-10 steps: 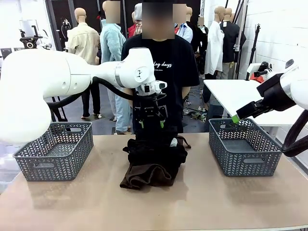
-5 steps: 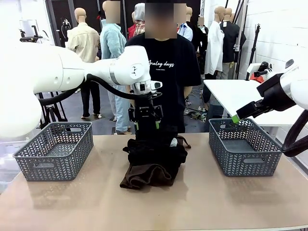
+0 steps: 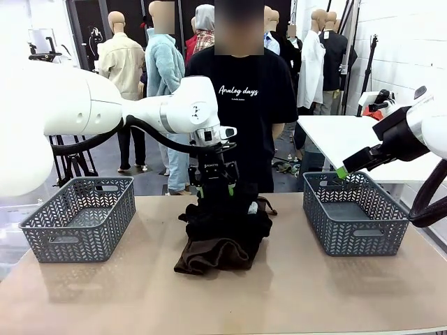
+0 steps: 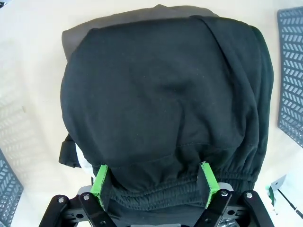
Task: Sort the tops and bottoms.
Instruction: Lift clothes from the center of the table with your left hand.
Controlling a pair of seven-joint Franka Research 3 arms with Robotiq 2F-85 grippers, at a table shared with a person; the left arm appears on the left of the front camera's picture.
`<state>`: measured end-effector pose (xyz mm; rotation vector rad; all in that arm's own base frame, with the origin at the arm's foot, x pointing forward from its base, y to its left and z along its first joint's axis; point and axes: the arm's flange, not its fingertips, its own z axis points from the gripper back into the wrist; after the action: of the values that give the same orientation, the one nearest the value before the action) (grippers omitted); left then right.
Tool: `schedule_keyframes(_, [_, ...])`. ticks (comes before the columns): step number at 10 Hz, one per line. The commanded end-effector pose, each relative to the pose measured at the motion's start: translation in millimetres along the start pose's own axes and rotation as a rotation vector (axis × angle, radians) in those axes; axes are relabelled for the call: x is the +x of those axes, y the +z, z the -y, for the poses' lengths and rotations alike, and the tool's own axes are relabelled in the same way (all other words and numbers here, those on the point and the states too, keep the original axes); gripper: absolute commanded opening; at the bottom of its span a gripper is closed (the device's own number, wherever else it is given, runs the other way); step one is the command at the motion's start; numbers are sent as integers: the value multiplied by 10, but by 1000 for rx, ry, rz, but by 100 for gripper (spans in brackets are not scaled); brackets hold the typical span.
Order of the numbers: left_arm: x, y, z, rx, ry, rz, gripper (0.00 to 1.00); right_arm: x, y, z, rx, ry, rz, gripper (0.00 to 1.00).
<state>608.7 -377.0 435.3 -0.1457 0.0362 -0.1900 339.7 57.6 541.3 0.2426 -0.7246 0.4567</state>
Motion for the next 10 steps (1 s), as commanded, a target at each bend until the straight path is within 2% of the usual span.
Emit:
schedule_keyframes(1, [-112,21,13,-4,-52,-15,74,3,-18,11,8,-7,4,100])
schedule_keyframes(4, [-108,-3,-1,2,-27,-30,15,3,-18,11,8,-7,4,100])
schedule_keyframes(5, [-111,-7,-8,4,-22,-37,0,3,-18,11,8,-7,4,100])
schedule_keyframes(10, [-85,18,-36,22,-1,-32,0,3,-18,11,8,-7,4,100])
